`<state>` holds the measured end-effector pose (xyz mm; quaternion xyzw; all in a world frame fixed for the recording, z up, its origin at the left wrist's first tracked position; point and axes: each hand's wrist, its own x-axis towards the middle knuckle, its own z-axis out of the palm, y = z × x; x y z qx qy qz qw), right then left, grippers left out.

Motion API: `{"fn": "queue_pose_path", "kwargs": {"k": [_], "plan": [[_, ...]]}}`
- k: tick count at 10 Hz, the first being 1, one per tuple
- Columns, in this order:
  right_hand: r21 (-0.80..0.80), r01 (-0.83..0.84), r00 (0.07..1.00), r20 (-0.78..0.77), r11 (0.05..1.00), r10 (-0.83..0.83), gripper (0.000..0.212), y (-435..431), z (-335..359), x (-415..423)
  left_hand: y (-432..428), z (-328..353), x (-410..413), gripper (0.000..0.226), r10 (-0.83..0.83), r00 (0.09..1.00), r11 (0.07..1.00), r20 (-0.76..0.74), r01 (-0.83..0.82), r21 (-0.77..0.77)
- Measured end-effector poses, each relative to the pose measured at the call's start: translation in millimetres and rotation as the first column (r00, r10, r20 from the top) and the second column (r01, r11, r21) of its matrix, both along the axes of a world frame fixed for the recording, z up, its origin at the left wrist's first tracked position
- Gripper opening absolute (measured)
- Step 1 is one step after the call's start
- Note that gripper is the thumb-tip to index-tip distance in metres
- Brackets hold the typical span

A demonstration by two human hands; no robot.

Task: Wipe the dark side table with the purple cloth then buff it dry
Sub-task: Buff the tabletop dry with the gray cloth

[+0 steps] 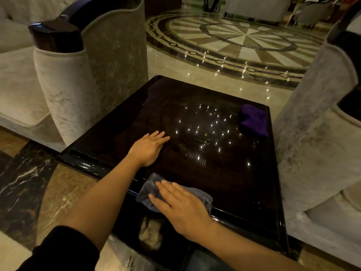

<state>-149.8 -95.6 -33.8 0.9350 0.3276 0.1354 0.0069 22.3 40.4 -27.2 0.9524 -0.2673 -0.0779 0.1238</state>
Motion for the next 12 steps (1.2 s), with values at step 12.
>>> {"fn": "queue_pose_path", "kwargs": {"k": [12], "plan": [[0.64, 0.275, 0.958, -0.25, 0.718, -0.143, 0.039, -50.6, 71.6, 16.4, 0.7, -3.7, 3.6, 0.051, -0.024, 1.0, 0.998, -0.007, 0.025, 0.062]]}}
